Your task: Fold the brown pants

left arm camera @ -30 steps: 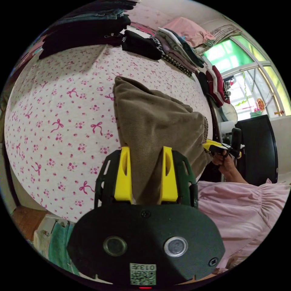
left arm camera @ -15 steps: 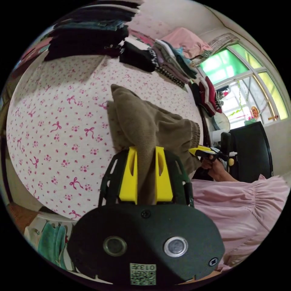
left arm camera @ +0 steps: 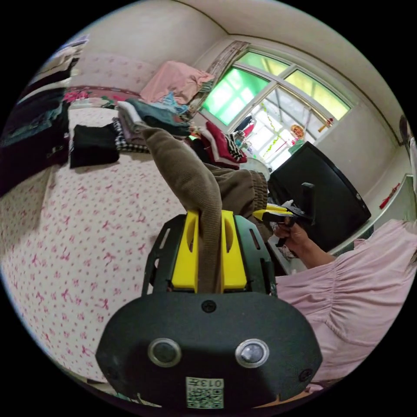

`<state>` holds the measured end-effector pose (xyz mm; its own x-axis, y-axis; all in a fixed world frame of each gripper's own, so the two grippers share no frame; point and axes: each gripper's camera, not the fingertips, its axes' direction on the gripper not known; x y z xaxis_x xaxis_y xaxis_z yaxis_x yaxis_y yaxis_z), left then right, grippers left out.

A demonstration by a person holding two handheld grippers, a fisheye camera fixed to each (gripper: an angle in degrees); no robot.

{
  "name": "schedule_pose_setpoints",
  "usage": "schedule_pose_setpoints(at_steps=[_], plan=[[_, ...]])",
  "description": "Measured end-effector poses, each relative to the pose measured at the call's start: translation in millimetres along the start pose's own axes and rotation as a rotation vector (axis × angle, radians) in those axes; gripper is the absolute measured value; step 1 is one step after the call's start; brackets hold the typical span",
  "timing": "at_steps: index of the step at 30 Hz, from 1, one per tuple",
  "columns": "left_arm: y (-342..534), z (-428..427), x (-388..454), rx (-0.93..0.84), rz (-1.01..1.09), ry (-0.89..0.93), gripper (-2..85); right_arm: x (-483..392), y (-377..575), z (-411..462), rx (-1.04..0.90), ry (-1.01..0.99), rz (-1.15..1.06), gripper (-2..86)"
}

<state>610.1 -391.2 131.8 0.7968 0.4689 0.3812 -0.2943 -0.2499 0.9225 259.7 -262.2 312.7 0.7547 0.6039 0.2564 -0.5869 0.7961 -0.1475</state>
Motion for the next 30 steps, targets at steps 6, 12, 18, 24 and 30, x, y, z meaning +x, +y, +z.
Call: schedule_pose_setpoints(at_steps=[6,12,18,24,30], plan=[[-80.7,77.7,48.3,-0.01,0.132,0.095,8.0,67.5,-21.2,-81.4,0.073,0.155,0.016,8.9],[-197.9,190.2,109.4,0.01,0.225,0.178,8.1,186.0,-73.1,-177.5,0.141,0.308,0.0,9.2],[-320.4,314.6,166.8,0.023,0.247,0.212,8.1,326.2,-151.2,-255.2,0.125,0.435,-0.027,9.6],[-405.5,422.3,184.5,-0.013,0.165,0.1,10.5,480.4,-221.7,-261.6,0.082,0.482,0.08,11.4],[-396.3,440.0,183.4,0.031,0.16,-0.095,9.7,546.1,-235.5,-252.8,0.138,0.54,0.14,10.1]])
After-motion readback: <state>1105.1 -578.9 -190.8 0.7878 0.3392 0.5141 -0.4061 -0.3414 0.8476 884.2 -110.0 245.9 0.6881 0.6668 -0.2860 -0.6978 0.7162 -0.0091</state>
